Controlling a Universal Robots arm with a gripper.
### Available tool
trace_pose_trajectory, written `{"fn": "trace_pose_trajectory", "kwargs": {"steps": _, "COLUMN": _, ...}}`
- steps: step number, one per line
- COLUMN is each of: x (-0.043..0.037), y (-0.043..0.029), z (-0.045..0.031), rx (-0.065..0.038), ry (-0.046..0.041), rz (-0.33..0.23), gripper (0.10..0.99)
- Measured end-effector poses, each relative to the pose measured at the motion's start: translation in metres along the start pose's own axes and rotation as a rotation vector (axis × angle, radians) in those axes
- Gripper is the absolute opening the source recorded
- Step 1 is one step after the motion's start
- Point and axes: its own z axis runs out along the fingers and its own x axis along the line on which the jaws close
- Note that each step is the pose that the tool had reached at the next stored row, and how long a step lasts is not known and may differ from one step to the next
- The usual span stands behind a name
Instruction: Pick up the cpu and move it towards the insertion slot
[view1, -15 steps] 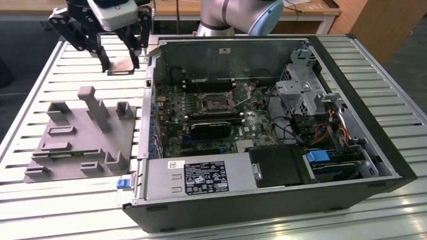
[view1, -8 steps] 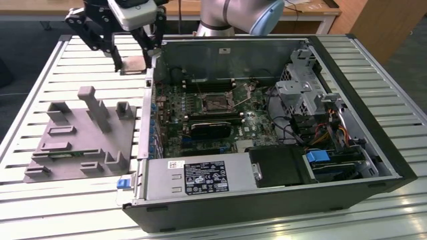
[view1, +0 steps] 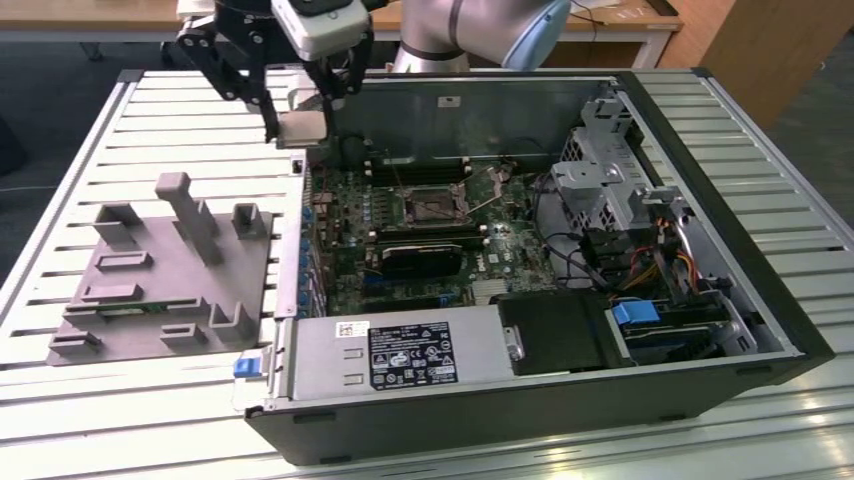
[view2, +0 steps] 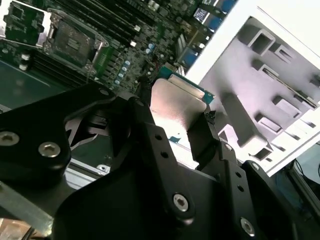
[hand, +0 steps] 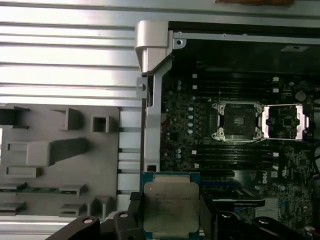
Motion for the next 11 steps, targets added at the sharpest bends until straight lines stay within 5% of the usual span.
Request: {"fn": "trace_pose_trajectory", "kwargs": {"steps": 11, "x": -0.0461, "y": -0.0005, "z": 0.0010, "rx": 0.000, "ry": 0.0013, "rz": 0.000, "gripper": 0.537}}
